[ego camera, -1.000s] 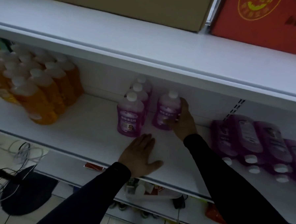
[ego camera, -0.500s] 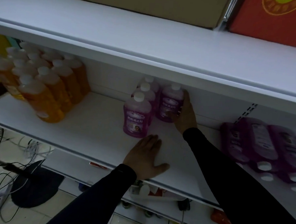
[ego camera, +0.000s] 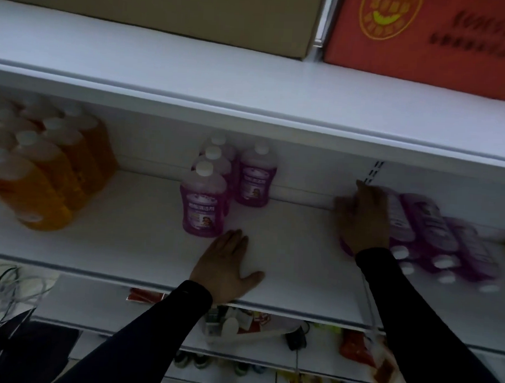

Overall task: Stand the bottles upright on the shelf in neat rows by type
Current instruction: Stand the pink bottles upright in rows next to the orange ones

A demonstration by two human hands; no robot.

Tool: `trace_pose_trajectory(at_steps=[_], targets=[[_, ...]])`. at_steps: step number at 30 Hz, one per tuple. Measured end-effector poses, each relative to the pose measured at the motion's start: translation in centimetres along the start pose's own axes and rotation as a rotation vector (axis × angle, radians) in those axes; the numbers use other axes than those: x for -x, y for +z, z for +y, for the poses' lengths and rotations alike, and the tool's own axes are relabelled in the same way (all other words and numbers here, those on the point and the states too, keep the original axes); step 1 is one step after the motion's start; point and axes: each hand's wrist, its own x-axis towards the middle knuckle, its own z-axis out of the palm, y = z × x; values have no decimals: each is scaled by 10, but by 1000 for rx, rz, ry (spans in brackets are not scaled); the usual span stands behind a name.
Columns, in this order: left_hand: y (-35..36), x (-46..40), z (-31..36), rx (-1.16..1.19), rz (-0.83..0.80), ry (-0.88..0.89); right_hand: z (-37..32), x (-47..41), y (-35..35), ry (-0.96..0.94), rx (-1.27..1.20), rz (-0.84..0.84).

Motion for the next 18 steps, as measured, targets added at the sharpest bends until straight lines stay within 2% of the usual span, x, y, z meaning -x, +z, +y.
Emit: trace_pose_trajectory(at_steps=[3,5,9,12,14,18], targets=[[-2,-1,2,-1,-21,-13,36,9,-30,120,333,-75],[-4,-1,4,-7,-39,-13,53,20,-40,146,412,-199],[-11,-5,9,-10,-89,-2,56,35,-43,153,290,-213],[-20,-10,21,27,-128,73,51,47,-47,227,54,-109],[-29,-17,34,57,-124,145,48,54,-55,250,-39,-81],[-48,-32,67,170,-53,262,30,55,-85,165,-152,-36]])
